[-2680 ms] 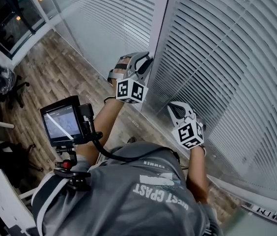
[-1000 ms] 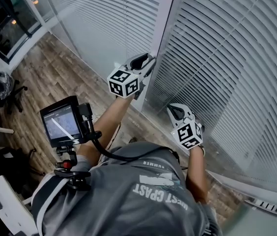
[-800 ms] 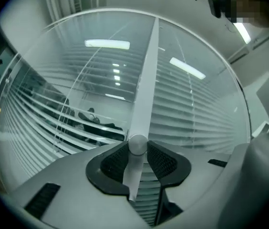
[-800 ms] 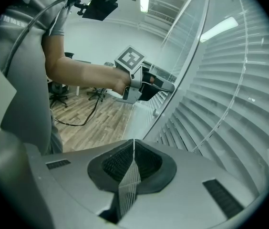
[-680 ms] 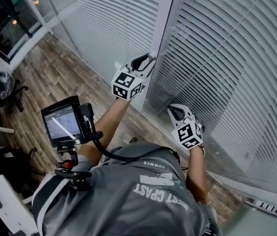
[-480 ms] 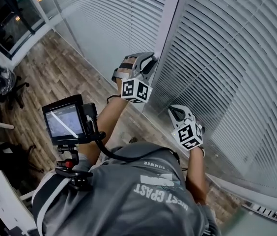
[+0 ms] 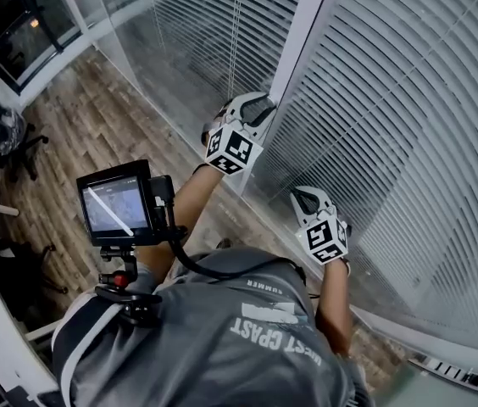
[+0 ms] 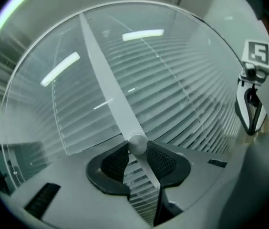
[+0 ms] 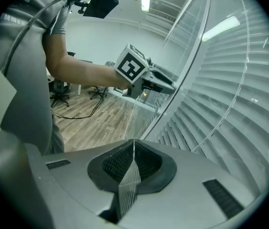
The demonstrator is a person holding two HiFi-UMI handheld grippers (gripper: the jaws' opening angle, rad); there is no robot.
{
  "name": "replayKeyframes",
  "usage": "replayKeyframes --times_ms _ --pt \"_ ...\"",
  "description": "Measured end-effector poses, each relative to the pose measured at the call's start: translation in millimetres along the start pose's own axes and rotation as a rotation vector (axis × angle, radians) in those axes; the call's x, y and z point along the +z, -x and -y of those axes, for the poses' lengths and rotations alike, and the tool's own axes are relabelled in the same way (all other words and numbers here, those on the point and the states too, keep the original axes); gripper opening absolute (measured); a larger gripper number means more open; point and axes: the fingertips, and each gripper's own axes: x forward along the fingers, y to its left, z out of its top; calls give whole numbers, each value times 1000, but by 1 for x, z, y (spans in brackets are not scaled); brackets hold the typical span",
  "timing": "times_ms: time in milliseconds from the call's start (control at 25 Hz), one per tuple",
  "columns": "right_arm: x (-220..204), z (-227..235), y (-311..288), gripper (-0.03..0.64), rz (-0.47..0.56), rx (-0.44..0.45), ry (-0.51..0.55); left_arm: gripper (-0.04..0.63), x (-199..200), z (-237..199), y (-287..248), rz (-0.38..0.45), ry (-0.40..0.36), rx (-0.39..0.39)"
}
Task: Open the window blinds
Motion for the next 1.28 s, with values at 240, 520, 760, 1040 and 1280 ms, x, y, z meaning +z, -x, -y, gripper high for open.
replayKeyframes --times_ms 240,520,760,1040,1280 --pt "-1 0 0 3 -5 -4 -3 124 -3 -3 0 16 46 9" --pt "15 2 1 3 43 -11 -19 124 -6 -7 0 24 71 2" --pt "49 12 30 3 228 -35 -126 124 5 -10 29 68 157 -20" --pt "133 56 55 3 509 -75 -220 124 26 -39 112 225 505 -103" --pt "150 67 26 3 527 -16 -163 124 5 -31 130 172 514 -107"
